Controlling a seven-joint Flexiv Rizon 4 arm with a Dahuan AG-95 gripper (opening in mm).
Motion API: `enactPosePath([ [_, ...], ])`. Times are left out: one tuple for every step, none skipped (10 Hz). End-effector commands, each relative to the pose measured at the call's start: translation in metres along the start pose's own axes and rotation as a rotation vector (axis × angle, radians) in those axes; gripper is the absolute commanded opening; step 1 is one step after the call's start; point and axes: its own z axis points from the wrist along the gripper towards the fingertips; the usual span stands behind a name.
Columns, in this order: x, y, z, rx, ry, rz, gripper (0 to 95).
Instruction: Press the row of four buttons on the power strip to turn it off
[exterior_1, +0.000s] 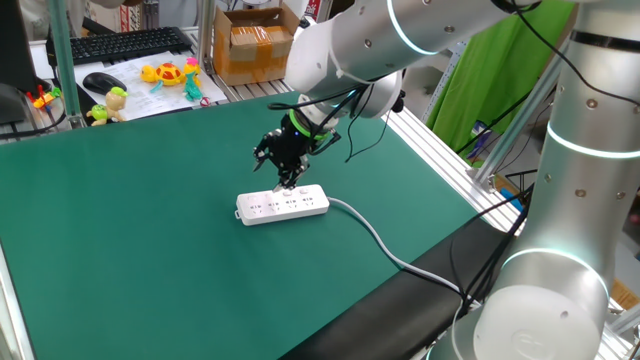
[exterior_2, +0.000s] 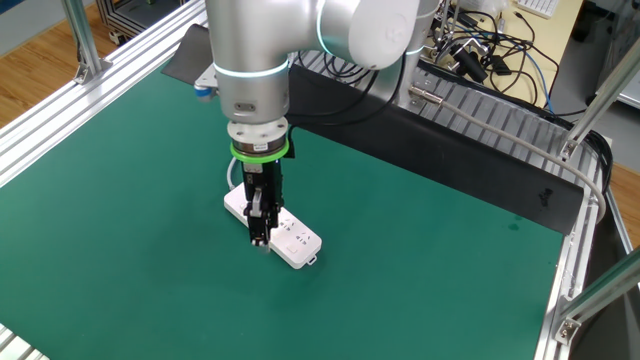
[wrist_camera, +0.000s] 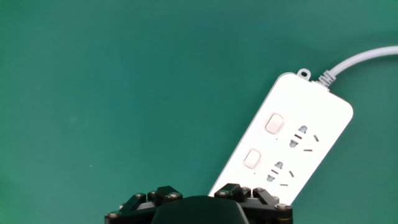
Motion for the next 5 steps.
enactPosePath([
  [0.0003,-0.0002,0.0001,-0.001,0.0,-0.006,57.0],
  [0.0005,-0.0007,0.0003,-0.002,0.001,-0.008,57.0],
  [0.0008,-0.0014,0.0006,-0.004,0.003,-0.008,57.0],
  [0.001,-0.002,0.0008,-0.005,0.003,-0.009,57.0],
  [0.0013,-0.0027,0.0011,-0.009,0.005,-0.008,57.0],
])
